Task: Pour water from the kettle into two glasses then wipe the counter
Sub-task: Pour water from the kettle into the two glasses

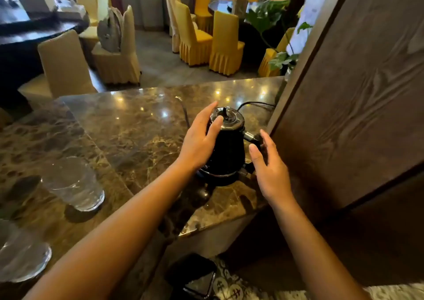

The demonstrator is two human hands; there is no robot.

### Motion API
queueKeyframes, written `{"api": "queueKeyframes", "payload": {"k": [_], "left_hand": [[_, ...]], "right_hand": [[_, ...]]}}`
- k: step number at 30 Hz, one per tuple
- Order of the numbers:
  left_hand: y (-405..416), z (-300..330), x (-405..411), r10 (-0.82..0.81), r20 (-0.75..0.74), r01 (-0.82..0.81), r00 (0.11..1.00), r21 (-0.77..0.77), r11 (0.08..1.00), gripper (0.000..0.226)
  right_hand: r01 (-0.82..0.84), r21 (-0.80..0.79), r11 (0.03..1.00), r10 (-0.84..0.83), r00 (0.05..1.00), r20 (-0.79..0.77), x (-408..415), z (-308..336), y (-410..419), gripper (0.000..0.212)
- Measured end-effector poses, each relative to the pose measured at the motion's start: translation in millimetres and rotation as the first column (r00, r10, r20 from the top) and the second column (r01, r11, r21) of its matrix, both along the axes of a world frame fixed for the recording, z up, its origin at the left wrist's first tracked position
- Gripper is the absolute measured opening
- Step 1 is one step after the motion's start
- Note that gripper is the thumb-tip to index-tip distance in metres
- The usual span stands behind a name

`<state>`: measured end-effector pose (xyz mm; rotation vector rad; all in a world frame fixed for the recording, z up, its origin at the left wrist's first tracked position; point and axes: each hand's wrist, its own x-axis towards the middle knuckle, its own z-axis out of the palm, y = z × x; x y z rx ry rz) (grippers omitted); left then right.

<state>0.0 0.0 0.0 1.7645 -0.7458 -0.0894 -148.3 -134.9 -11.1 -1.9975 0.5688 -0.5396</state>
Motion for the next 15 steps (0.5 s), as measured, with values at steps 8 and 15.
{"api": "queueKeyframes", "payload": {"k": [8,15], "left_hand": [[-29,-20,-4,0.206,-0.113,-0.211,0.972,-0.035,0.977,0.052],[-47,-24,-16,0.322,-0.215,-0.356,0.922,-0.144,0.923,0.044]], "right_hand": [[0.017,0.106,0.994,-0.024,0.997,0.069,21,-17,-21,0.038],[-0.071,0.3,0.951,0.019,0.984,0.175,38,-23,-25,0.065]]}}
